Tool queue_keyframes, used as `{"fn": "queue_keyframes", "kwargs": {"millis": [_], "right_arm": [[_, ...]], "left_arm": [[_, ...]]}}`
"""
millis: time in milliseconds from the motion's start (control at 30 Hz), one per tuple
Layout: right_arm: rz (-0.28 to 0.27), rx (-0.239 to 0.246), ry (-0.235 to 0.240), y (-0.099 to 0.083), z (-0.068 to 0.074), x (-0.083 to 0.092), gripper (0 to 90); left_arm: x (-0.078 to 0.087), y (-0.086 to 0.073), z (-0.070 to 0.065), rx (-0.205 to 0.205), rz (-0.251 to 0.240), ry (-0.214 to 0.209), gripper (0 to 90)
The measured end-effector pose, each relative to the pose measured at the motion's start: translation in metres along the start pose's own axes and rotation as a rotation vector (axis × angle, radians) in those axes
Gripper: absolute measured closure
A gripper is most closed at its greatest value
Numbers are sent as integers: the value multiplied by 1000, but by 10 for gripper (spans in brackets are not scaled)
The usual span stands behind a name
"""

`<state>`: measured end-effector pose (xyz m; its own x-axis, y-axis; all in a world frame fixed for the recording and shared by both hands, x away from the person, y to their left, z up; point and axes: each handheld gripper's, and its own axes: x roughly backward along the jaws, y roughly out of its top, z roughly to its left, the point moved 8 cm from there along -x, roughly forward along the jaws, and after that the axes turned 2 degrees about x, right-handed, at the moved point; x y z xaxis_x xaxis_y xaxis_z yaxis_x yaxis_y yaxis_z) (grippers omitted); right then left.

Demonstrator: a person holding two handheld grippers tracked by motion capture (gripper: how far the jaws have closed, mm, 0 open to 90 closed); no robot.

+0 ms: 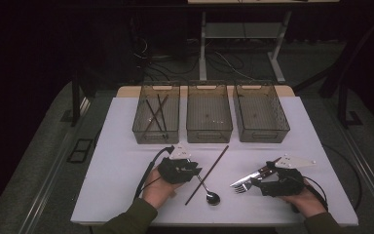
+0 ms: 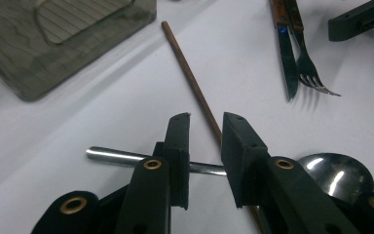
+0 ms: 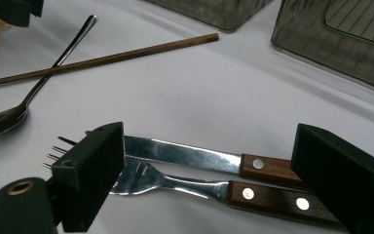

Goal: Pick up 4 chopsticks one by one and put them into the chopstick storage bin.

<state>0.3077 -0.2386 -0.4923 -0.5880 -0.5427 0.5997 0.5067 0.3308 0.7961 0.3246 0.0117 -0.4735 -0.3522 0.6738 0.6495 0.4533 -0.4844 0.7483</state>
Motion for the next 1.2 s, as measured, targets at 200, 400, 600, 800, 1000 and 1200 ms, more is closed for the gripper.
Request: {"fn": "queue_keyframes", "kwargs": {"millis": [200, 400, 600, 800, 1000, 1200], "right_arm": [[-2, 0, -1, 0, -1, 0, 122], [-1, -2, -1, 0, -1, 0, 122], [-2, -2, -2, 0, -1, 0, 122], [-1, 2, -2, 0, -1, 0, 122], [2, 4, -2, 0, 0, 0, 122], [3, 5, -2, 0, 0, 0, 123]], "left_arm": [[-12, -4, -6, 0, 43, -7, 728], [-24, -8, -10, 5, 74, -18, 738], [-33, -13, -15, -10, 104, -8, 740], [-35, -14, -16, -38, 117, 4, 745], [-35, -14, -16, -31, 117, 19, 795], [-35, -14, -15, -21, 120, 13, 850]]}}
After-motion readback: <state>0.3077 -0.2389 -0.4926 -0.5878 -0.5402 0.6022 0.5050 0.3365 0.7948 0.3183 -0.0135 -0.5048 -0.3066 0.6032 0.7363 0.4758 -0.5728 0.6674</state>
